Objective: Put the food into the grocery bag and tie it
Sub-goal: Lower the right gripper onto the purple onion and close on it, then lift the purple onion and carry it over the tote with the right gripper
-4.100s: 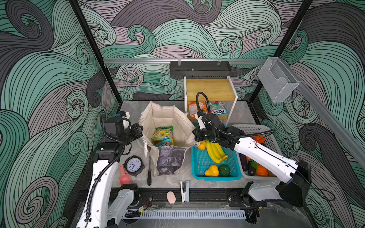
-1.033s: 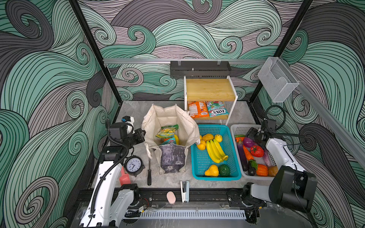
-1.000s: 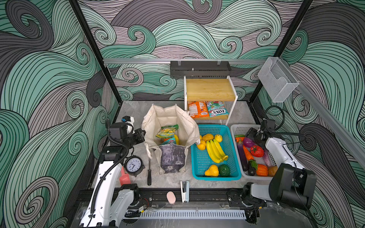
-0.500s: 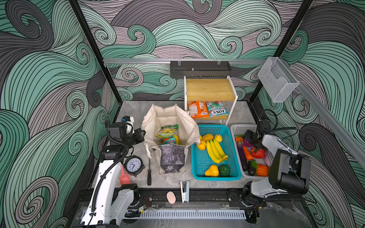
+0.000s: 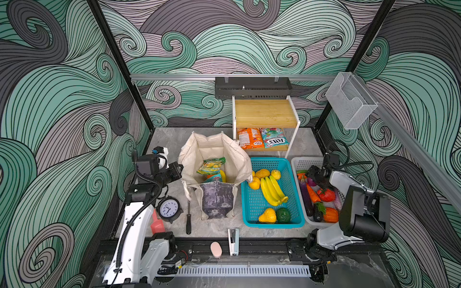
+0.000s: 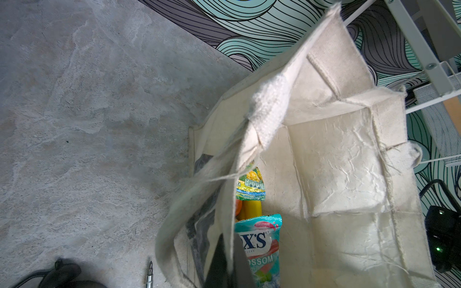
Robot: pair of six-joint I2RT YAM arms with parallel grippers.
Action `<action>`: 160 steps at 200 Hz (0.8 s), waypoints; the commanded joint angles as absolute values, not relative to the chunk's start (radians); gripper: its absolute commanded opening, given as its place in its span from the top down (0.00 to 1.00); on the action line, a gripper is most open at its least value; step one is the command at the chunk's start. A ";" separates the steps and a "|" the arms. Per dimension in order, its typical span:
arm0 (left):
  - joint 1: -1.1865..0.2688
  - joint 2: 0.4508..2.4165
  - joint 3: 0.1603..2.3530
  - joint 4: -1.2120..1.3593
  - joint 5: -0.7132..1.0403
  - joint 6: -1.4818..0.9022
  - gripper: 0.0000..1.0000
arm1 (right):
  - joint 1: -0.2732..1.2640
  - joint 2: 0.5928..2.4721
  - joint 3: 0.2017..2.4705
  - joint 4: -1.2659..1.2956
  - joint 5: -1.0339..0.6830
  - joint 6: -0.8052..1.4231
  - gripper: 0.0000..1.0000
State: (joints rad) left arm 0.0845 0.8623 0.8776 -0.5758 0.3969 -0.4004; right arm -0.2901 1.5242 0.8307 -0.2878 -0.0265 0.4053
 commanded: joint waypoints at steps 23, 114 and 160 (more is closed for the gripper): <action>0.095 0.861 0.881 -0.582 0.416 -0.402 1.00 | -0.285 1.475 0.807 -0.255 -0.045 0.434 0.37; 0.103 0.864 0.875 -0.573 0.426 -0.408 1.00 | -0.253 1.328 0.829 -0.316 -0.108 0.430 0.44; 0.109 0.863 0.870 -0.568 0.426 -0.407 1.00 | -0.242 1.163 0.796 -0.281 -0.258 0.496 0.44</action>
